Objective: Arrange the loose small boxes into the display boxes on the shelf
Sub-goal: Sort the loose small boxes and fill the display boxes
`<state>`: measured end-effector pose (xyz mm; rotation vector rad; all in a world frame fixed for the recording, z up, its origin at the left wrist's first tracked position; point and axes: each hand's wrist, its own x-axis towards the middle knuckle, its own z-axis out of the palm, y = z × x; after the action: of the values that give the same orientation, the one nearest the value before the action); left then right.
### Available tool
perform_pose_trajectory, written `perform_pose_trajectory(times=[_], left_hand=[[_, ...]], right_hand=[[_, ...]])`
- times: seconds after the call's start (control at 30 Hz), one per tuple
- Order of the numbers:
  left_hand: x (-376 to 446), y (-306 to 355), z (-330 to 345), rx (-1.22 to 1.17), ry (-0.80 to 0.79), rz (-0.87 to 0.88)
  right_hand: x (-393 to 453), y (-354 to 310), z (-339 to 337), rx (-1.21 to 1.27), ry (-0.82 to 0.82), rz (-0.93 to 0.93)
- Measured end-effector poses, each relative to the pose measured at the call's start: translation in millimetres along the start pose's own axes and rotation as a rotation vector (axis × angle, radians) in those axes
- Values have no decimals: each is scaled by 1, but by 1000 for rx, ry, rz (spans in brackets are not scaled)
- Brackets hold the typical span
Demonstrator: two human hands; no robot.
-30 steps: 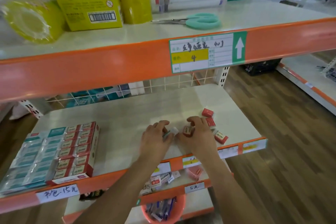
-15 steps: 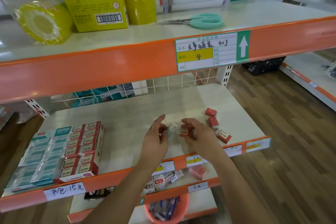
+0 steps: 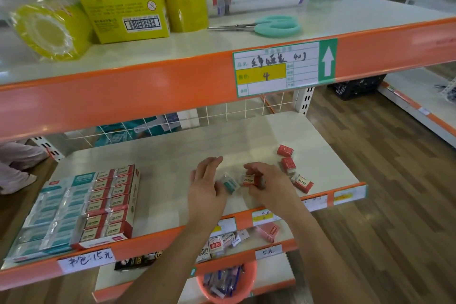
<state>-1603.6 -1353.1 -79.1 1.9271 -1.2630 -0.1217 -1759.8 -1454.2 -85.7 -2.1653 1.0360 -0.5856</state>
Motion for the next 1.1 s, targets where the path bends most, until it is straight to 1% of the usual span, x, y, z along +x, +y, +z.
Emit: perform_pose_trajectory(times=[0.07, 0.13, 0.27, 0.43, 0.6, 0.8, 0.97, 1.1], left_hand=[[1, -1, 2, 108, -85, 14], [1, 1, 3, 168, -157, 15], [-2, 4, -2, 211, -150, 2], [-8, 0, -24, 209, -209, 34], [-9, -14, -67, 165, -127, 32], [-20, -44, -137, 206, -59, 19], [-30, -78, -185, 292, 2, -56], [-39, -108, -219, 298, 28, -136]], right_hand=[[-1, -1, -1, 5, 0, 2], [-1, -2, -2, -6, 8, -5], [-1, -5, -2, -45, 33, -27], [-2, -17, -1, -7, 85, -20], [-2, -47, 11, -53, 73, -100], [1, -110, 47, -28, 9, -185], [0, -154, 82, -10, -71, -226], [1, -184, 108, 1, -148, -236]])
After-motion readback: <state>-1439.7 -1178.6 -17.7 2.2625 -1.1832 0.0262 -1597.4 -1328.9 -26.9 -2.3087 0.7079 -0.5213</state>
